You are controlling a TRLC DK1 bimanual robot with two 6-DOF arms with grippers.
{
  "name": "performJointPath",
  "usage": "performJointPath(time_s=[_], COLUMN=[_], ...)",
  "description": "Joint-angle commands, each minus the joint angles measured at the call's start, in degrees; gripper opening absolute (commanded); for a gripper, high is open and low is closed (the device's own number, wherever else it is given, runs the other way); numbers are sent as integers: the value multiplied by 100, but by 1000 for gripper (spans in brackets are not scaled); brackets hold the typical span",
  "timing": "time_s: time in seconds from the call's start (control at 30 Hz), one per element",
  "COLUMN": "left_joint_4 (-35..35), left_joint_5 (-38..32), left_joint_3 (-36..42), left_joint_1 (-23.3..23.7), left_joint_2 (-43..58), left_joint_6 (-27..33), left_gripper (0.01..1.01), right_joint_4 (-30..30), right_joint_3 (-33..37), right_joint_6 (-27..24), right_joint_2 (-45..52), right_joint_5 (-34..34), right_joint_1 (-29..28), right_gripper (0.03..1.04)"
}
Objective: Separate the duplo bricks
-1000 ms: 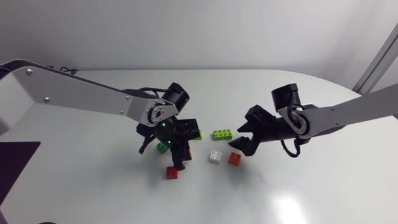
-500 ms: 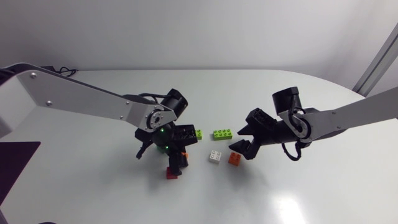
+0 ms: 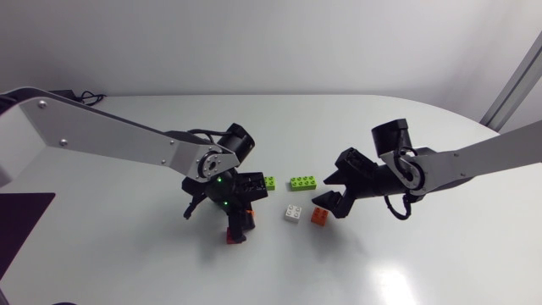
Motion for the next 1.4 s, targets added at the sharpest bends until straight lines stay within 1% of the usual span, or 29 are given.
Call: performJointPath(time_s=[0.0,0.4,0.43,0.5,0.6,1.0,1.2,1.37], left_joint_4=[-116,-168,-168,-142,-107,-45,-116,-186], left_joint_5=[-68,-103,-103,-103,-94,-94,-51,187], left_joint_3=[-230,-415,-415,-397,-344,-301,-160,165], left_joint_1=[38,179,179,179,161,-76,-129,-419], left_joint_2=[-135,-355,-346,-338,-302,-118,-522,-751], left_joint_6=[113,465,465,465,456,438,403,289], left_gripper=[462,462,456,364,349,285,284,284], right_joint_4=[30,30,30,30,21,-23,-49,-269], right_joint_3=[-139,-148,-139,-139,-130,-139,-148,-139], right_joint_6=[-55,-37,-37,-20,-11,7,24,51], right_joint_2=[-86,-95,-95,-104,-121,-209,-297,-640], right_joint_5=[-41,-59,-59,-59,-59,-50,-50,-67], right_joint_1=[-26,-8,0,9,36,36,36,-8], right_gripper=[893,893,893,893,893,893,893,893])
